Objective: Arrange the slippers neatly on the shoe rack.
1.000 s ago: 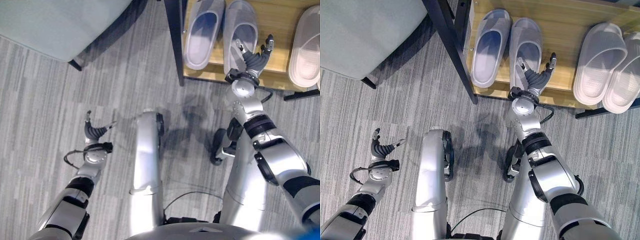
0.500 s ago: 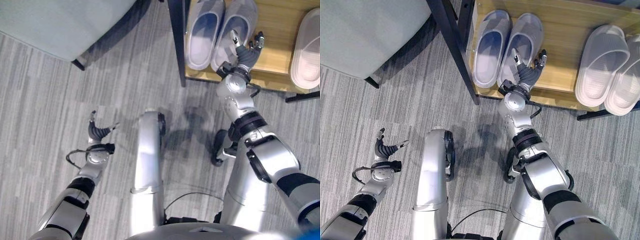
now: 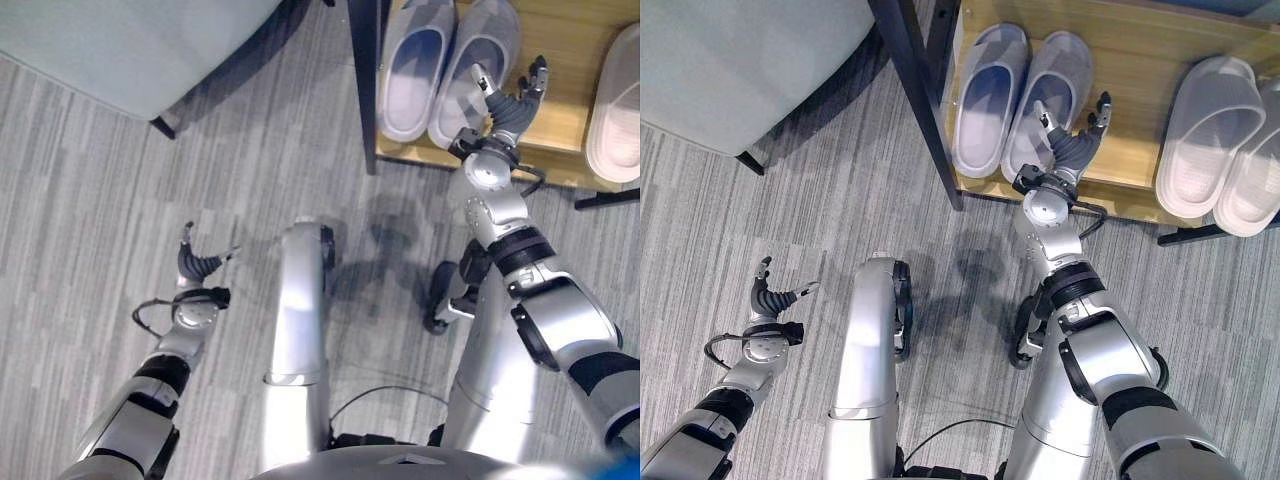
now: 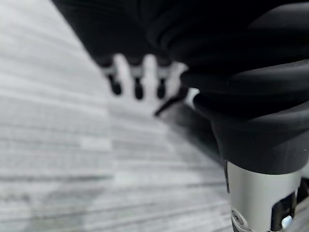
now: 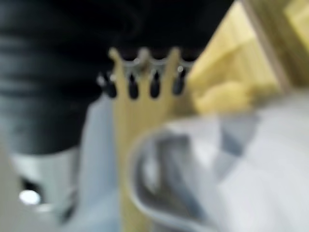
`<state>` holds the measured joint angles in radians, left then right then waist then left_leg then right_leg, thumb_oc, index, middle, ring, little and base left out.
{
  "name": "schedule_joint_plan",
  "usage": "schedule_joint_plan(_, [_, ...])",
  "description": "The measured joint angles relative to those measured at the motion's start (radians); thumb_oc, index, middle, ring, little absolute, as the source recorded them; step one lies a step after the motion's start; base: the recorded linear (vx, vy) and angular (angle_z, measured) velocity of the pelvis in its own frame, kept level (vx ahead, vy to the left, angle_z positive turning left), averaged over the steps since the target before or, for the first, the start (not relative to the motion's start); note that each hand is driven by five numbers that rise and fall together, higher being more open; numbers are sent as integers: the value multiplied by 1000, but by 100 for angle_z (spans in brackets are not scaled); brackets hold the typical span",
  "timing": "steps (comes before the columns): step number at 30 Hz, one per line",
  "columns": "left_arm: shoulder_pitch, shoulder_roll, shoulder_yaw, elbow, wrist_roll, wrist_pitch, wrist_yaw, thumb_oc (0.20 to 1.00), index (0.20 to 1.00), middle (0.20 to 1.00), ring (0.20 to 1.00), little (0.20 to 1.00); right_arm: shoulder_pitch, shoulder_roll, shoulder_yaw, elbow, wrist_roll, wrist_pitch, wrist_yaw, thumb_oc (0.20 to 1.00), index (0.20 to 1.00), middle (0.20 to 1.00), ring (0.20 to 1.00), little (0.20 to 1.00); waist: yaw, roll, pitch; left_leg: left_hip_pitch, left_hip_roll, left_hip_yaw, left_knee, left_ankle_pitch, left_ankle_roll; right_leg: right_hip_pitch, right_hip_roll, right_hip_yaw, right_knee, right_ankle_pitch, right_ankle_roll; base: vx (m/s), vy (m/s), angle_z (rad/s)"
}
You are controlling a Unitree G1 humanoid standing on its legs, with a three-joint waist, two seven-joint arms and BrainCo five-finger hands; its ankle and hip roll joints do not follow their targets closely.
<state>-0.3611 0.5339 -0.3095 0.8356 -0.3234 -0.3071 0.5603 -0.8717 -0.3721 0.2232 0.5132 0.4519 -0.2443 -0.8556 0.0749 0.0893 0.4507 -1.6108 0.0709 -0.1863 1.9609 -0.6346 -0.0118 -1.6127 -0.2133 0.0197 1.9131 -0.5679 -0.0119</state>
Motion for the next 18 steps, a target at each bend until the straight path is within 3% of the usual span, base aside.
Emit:
schedule_joint_plan(2, [-33, -25, 19, -4, 7, 0, -9, 1000, 1000, 1000, 1000, 1000, 96, 3, -40, -132, -71, -8, 8, 1000, 1000, 1000, 1000, 1000, -12, -9, -5, 0, 5, 20, -77, 30, 0, -1, 0, -1, -68, 21, 9, -111, 45, 7])
schedule_joint_plan(6, [-70, -39, 17, -51, 60, 0, -19, 1000, 1000, 1000, 1000, 1000, 262, 46, -30, -206, -148, -14, 63, 1000, 1000, 1000, 1000, 1000, -40, -53, -49, 33, 29, 69, -300, 114, -12, 25, -16, -31, -280, 99, 5, -166, 86, 4])
schedule_joint_plan(7, [-67, -57, 18, -95, 84, -4, -22, 1000, 1000, 1000, 1000, 1000, 368, 72, -50, -230, -169, -18, 89, 1000, 1000, 1000, 1000, 1000, -46, -66, -84, 69, 23, 83, -434, 159, -19, 67, -31, -58, -407, 128, -2, -219, 97, 20])
schedule_joint_plan(9, [-32, -78, 9, -95, 109, -5, -45, 1000, 1000, 1000, 1000, 1000, 445, 100, -6, -112, -158, 0, 120, 1000, 1000, 1000, 1000, 1000, -60, -87, -68, 236, 21, 100, -590, 211, -48, 232, -30, -74, -552, 167, 27, -167, 67, 18])
schedule_joint_plan(10, [-18, -89, 5, -93, 109, -6, -47, 1000, 1000, 1000, 1000, 1000, 478, 110, 6, -98, -160, -2, 131, 1000, 1000, 1000, 1000, 1000, -62, -89, -70, 277, 22, 108, -614, 214, -44, 274, -32, -77, -577, 171, 24, -91, 31, 12])
schedule_joint_plan(11, [21, -119, -4, -75, 111, -9, -62, 1000, 1000, 1000, 1000, 1000, 547, 126, 16, -43, -158, -22, 185, 1000, 1000, 1000, 1000, 1000, -61, -90, -81, 396, 17, 123, -704, 224, -40, 393, -41, -91, -660, 180, 29, -73, 43, 12])
schedule_joint_plan(12, [50, -142, -7, -53, 110, -10, -68, 1000, 1000, 1000, 1000, 1000, 582, 132, 32, 2, -145, -21, 213, 1000, 1000, 1000, 1000, 1000, -59, -91, -107, 457, 12, 127, -769, 239, -40, 458, -42, -99, -723, 193, 39, -40, 90, 17])
schedule_joint_plan(13, [120, -168, -15, -25, 110, -11, -85, 1000, 1000, 1000, 1000, 1000, 701, 173, 69, 49, -87, -25, 276, 1000, 1000, 1000, 1000, 1000, -61, -99, -173, 562, 8, 138, -878, 262, -34, 568, -43, -118, -834, 215, 49, -4, 136, 14])
schedule_joint_plan(15, [155, -186, -18, -15, 111, -9, -107, 1000, 1000, 1000, 1000, 1000, 763, 201, 74, 114, -51, -28, 348, 1000, 1000, 1000, 1000, 1000, -63, -113, -179, 683, -2, 148, -1000, 297, -27, 688, -44, -131, -952, 250, 60, 79, 110, 12])
schedule_joint_plan(16, [201, -204, -51, -8, 120, -12, -127, 1000, 1000, 1000, 1000, 1000, 815, 199, 103, 197, -32, -9, 398, 1000, 1000, 1000, 1000, 1000, -60, -120, -203, 811, -13, 156, -1150, 362, -29, 818, -44, -146, -1095, 310, 92, 122, 117, 9])
schedule_joint_plan(17, [231, -204, -67, -12, 125, -16, -132, 1000, 1000, 1000, 1000, 1000, 868, 198, 111, 198, -15, -6, 413, 1000, 1000, 1000, 1000, 1000, -63, -128, -240, 848, -22, 168, -1198, 370, -25, 855, -43, -148, -1151, 322, 91, 171, 130, -2])
schedule_joint_plan(18, [241, -212, -73, -3, 140, -3, -152, 1000, 1000, 1000, 1000, 1000, 881, 210, 68, 255, -10, -7, 459, 1000, 1000, 1000, 1000, 1000, -66, -139, -235, 937, -22, 180, -1280, 395, -26, 943, -44, -169, -1244, 355, 97, 161, 96, -6])
